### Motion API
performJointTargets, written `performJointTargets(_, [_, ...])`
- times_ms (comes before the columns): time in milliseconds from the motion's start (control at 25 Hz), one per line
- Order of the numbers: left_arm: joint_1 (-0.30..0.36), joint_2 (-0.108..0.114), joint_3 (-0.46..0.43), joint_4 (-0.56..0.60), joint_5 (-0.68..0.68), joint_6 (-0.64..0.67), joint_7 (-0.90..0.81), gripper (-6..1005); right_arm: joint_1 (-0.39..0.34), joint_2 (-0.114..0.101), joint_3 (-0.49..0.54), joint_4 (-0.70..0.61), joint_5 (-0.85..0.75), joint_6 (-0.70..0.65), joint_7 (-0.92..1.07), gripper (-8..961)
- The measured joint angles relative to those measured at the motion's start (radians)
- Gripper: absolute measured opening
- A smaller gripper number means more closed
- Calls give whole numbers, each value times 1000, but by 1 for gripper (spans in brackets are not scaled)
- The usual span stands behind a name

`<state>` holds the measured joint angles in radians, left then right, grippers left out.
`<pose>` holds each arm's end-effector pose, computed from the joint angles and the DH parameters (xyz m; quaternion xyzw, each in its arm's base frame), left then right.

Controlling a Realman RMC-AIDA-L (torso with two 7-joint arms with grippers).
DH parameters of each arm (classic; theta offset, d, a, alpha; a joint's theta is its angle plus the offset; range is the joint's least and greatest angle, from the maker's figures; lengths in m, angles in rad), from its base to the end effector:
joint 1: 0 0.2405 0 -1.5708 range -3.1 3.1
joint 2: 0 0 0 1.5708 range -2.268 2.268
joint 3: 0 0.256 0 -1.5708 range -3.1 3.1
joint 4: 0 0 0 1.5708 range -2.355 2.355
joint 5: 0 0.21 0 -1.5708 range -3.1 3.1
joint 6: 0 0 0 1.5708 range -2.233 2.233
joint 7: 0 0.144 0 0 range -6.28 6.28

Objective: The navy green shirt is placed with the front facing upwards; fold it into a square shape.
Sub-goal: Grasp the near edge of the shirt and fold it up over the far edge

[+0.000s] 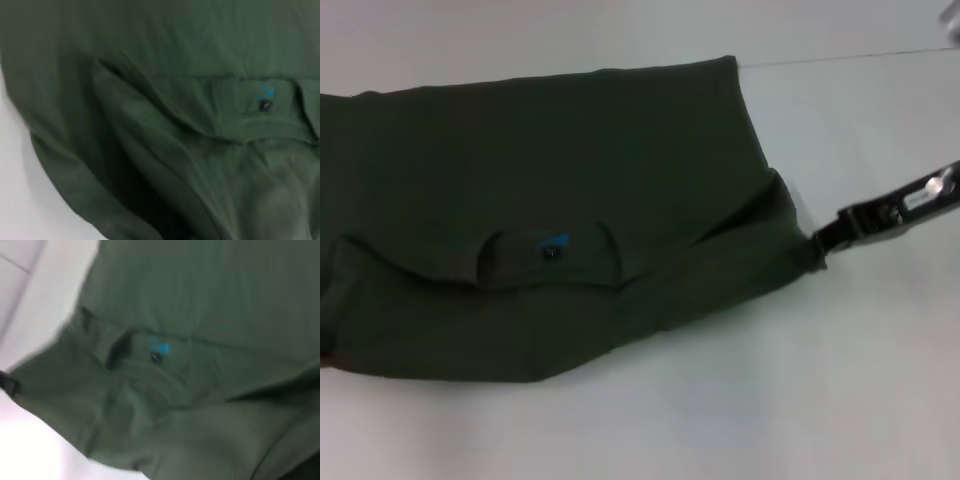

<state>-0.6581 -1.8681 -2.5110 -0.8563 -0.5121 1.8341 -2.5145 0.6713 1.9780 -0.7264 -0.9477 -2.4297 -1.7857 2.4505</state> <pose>-0.2966 0.3368 0.1065 -0.7613 -0.6409 0.0487 0.0851 0.2447 0.3529 0.0646 -0.8325 0.5509 0.0219 0.0547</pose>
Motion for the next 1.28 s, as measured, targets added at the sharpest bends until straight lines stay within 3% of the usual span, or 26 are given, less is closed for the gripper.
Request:
performJointTargets(200, [4, 0, -134, -71, -10, 65, 48, 93, -15, -13, 119, -79, 90, -51, -17, 49])
performJointTargets(520, [1, 23, -228, -105, -29, 102, 85, 93, -20, -27, 208, -134, 135, -88, -14, 52])
performJointTargets(1080, [47, 26, -250, -90, -13, 163, 165, 94, -72, -23, 159, -118, 143, -198, -29, 58])
performJointTargets(1280, [61, 26, -235, -90, 26, 199, 187, 94, -127, -37, 98, -128, 193, -207, -9, 61])
